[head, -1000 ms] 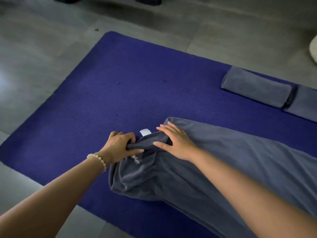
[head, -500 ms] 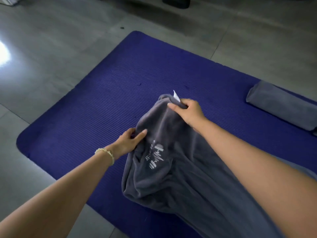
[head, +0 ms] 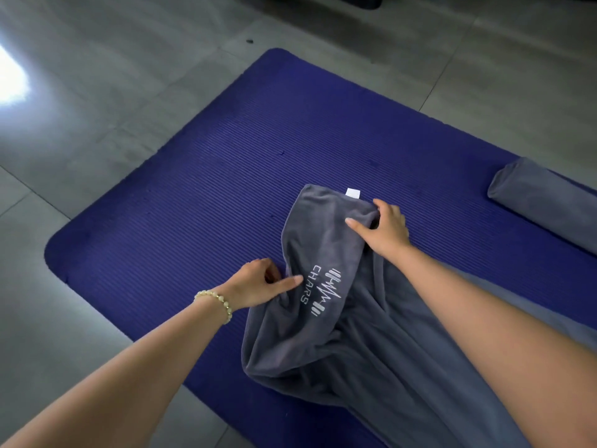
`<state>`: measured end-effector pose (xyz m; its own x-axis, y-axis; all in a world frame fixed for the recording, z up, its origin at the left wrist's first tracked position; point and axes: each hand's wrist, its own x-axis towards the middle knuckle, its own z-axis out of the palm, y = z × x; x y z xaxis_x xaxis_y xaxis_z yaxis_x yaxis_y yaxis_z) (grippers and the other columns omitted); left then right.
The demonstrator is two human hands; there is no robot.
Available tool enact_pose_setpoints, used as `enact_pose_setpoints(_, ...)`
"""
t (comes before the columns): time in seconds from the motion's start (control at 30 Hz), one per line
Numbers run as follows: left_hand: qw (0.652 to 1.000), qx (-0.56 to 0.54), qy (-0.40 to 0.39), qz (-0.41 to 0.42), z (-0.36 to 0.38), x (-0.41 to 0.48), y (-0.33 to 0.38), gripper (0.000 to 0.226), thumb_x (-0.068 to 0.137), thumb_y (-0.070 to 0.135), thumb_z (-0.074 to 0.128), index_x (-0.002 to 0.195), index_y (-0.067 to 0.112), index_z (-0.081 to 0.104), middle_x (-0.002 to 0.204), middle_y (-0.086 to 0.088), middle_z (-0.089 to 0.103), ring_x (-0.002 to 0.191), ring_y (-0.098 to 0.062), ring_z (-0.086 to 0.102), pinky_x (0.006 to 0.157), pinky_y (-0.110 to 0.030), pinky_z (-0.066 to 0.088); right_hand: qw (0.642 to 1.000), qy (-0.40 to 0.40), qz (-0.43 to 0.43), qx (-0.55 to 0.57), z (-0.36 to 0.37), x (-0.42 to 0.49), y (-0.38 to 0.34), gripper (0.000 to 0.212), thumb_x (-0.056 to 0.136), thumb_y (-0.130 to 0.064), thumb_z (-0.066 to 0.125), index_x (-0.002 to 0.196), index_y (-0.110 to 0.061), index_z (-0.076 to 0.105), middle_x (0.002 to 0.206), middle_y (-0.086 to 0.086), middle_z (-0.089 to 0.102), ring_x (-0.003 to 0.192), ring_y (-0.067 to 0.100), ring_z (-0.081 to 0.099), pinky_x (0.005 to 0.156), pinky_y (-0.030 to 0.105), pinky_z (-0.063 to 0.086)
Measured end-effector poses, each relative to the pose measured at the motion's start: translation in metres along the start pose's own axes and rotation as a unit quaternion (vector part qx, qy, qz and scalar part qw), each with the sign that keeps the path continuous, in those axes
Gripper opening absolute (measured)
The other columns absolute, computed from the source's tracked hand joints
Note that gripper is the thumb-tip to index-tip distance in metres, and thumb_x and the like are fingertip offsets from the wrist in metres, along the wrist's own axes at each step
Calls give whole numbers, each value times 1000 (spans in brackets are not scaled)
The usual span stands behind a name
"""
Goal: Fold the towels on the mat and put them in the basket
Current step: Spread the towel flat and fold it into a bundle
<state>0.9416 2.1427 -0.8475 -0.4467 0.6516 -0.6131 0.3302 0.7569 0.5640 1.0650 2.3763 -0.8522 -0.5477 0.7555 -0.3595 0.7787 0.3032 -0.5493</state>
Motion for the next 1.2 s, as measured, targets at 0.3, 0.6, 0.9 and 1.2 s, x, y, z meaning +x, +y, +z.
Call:
enact_pose_setpoints(0.3,956,-263,131,6,-20,-8,-24,24,99,33,48,104,18,65,96,9,67,90,-9,64,67,-8,46,997,-64,-18,49,5,23,-22,38,84,-42,69,68,-12,50,66,0,49,64,17,46,52,28,31)
enact_pose_setpoints(0.6,919,-255,300,-13,-70,6,-37,41,92,40,58,93,0,63,77,-8,61,69,-20,56,65,-39,52,976,47,-54,204,0,73,-74,27,87,-30,68,71,-11,56,73,2,59,64,14,59,74,41,58)
enact_pose_setpoints(0.9,979,-167,101,-52,-52,-1,-65,46,75,48,74,108,20,57,107,2,62,99,-15,59,83,-27,48,979,-43,-70,184,24,25,-25,66,89,-20,66,146,-18,34,158,2,21,138,21,36,111,31,34)
enact_pose_setpoints(1.2,996,49,41,-54,-54,-27,-74,41,68,50,80,94,25,59,91,10,65,84,-11,60,75,-23,45,974,-76,-183,-110,39,-81,48,76,85,-62,50,149,-24,31,161,-3,11,148,18,14,120,36,12)
